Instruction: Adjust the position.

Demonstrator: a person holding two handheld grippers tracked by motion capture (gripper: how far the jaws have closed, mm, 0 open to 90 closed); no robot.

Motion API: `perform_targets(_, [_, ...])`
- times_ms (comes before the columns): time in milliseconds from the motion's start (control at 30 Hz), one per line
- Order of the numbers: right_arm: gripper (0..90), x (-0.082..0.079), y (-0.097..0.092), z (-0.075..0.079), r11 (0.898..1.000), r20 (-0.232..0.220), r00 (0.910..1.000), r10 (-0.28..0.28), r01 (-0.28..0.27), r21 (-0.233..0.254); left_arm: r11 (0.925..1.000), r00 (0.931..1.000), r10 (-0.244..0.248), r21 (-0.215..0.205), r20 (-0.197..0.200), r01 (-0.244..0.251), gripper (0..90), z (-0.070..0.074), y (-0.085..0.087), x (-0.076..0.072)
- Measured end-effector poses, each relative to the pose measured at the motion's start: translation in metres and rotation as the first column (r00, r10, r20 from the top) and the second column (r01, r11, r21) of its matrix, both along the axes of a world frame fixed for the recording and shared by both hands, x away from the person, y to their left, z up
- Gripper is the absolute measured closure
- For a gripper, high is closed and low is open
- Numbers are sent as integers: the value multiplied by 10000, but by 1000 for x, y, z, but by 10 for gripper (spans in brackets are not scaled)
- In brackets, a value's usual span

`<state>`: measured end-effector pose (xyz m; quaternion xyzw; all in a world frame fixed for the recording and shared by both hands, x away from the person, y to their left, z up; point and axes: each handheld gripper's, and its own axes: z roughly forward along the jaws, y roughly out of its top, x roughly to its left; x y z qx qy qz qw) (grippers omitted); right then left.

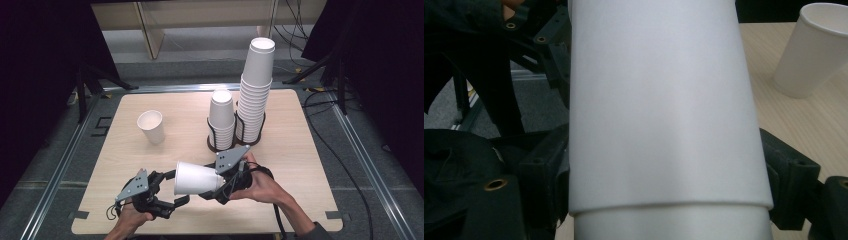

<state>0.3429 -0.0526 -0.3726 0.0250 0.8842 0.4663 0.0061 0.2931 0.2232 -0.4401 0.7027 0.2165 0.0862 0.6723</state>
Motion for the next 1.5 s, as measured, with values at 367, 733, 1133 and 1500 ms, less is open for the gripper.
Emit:
perform_targets(367, [235, -3, 9, -8, 9985, -325, 9983, 493, -485, 259, 9993, 9998, -206, -310, 87, 209, 0, 2, -3, -2])
perform_targets(733, [235, -3, 15, -15, 9965, -369, 9965, 751, -737, 391, 9987, 9990, -341, -366, 293, 352, 5, 3, -4, -3])
perform_targets(1133, [192, 2, 9, -21, 9979, -723, 9952, 652, -646, 105, 9983, 9954, -565, 217, 768, 550, 102, 10, -3, -6])
perform_targets(1500, [167, -6, 1, -4, 9961, 376, 9985, -410, 438, -764, 9941, 9996, 35, 1085, 282, -65, 105, 9, -3, -3])
